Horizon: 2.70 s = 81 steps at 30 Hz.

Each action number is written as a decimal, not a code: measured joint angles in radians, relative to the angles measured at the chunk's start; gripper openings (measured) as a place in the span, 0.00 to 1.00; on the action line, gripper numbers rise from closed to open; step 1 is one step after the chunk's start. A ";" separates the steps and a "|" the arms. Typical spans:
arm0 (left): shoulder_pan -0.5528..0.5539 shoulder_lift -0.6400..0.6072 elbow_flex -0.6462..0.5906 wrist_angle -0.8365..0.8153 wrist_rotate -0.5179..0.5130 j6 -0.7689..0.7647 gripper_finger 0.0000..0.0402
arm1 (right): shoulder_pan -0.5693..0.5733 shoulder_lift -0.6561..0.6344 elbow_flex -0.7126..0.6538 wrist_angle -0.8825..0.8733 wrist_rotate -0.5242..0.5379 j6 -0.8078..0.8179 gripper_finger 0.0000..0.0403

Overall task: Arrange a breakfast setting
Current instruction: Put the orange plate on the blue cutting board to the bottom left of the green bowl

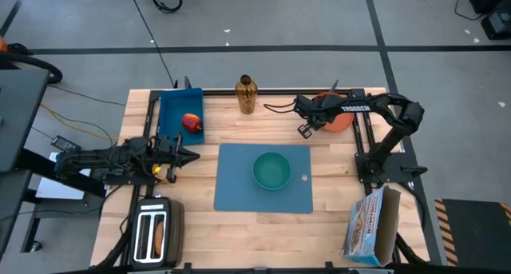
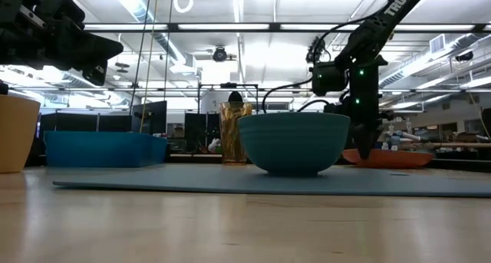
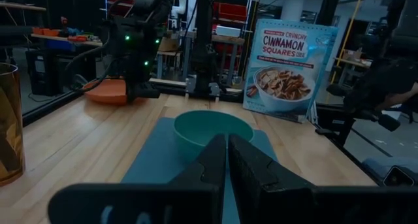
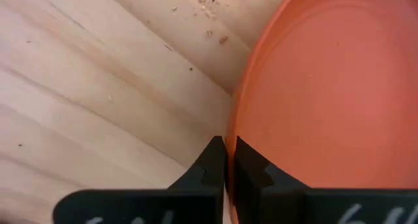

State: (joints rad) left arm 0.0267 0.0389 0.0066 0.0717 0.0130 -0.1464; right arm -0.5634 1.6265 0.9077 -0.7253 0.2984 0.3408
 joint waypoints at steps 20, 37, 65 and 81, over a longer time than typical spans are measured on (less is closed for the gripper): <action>0.000 0.000 0.000 0.186 -0.001 0.062 0.06 | 0.405 -0.100 0.385 -0.471 0.152 -0.024 0.04; 0.000 0.114 0.201 0.073 0.000 0.091 0.06 | 0.770 0.001 0.705 -0.302 0.145 -0.501 0.04; -0.005 0.159 0.345 0.032 0.112 0.047 0.06 | 0.977 0.641 1.008 -0.028 -0.083 -0.768 0.04; -0.005 0.218 0.345 0.052 0.116 0.026 0.06 | 0.971 0.679 1.008 -0.139 -0.062 -0.611 0.04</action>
State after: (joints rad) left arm 0.0219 0.2569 0.3515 0.1234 0.1288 -0.1204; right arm 0.4080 2.3058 1.9156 -0.8639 0.2365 -0.2701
